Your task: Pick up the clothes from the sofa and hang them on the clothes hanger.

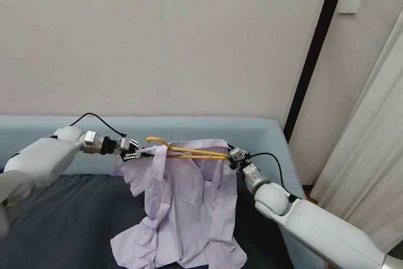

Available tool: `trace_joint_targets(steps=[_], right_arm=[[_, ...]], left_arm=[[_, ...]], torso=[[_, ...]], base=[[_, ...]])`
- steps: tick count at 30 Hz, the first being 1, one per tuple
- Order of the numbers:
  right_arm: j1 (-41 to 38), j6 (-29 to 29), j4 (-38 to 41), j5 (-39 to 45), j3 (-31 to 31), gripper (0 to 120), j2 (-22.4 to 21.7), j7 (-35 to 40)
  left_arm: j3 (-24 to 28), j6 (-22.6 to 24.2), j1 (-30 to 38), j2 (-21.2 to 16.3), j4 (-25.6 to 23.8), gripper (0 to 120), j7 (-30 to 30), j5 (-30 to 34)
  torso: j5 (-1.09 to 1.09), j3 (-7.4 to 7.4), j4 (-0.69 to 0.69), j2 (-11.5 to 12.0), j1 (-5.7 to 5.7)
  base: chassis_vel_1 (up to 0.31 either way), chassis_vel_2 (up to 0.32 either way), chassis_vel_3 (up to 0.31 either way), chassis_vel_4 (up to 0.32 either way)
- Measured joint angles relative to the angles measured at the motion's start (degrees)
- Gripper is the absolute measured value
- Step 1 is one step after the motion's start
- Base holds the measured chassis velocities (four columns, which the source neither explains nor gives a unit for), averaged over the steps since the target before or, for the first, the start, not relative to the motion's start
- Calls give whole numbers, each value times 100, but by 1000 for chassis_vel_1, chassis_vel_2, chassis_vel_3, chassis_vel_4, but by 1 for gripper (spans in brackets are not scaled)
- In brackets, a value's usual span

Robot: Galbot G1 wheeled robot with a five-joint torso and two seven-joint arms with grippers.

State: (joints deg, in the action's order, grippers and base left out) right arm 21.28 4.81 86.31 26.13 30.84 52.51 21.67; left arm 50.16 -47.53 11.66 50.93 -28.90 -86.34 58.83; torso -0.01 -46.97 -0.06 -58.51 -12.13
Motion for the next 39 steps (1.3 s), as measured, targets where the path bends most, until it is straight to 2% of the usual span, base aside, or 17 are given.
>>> trace_joint_targets(steps=[8,12,18,20,29,32,33,35,37,39], right_arm=[[93,34,306,28,2,0,-91,66],[123,-7,494,-141,19,0,-187,46],[163,-258,752,-530,27,0,-367,-101],[212,-363,806,-704,-48,0,-435,-168],[493,-773,640,-1167,-375,0,-605,-380],[612,-783,798,-1179,-396,0,-611,-368],[612,-783,798,-1179,-396,0,-611,-368],[662,-776,934,-1190,-397,0,-603,-345],[694,-745,1135,-1188,-394,0,-612,-305],[703,-720,1253,-1171,-384,0,-627,-281]], left_arm=[[-138,2,-13,96,78,2,-104,-606],[-317,9,-13,239,232,2,111,-1011],[-511,22,64,371,335,2,365,-1567],[-719,25,106,454,492,2,375,-1928],[-1037,33,304,513,734,2,345,-2467],[-1473,36,340,643,757,2,638,-3368],[-1473,36,340,643,757,2,638,-3368],[-1644,40,347,706,746,2,1050,-4039],[-1686,76,340,750,765,2,1382,-4231],[-1686,102,314,769,780,2,1468,-4208]], torso=[[0,0,0,0,0],[0,0,0,0,0],[1,0,-2,0,0],[0,0,0,0,0],[0,0,0,0,0],[1,0,-2,0,0],[1,0,-2,0,0],[2,0,-2,0,0],[1,0,-1,0,0],[2,0,0,0,0]], base=[[0,0,0,0],[0,0,0,0],[0,0,0,0],[0,0,0,0],[0,0,0,0],[0,0,0,0],[0,0,0,0],[0,0,0,0],[0,0,0,0],[0,0,0,0]])
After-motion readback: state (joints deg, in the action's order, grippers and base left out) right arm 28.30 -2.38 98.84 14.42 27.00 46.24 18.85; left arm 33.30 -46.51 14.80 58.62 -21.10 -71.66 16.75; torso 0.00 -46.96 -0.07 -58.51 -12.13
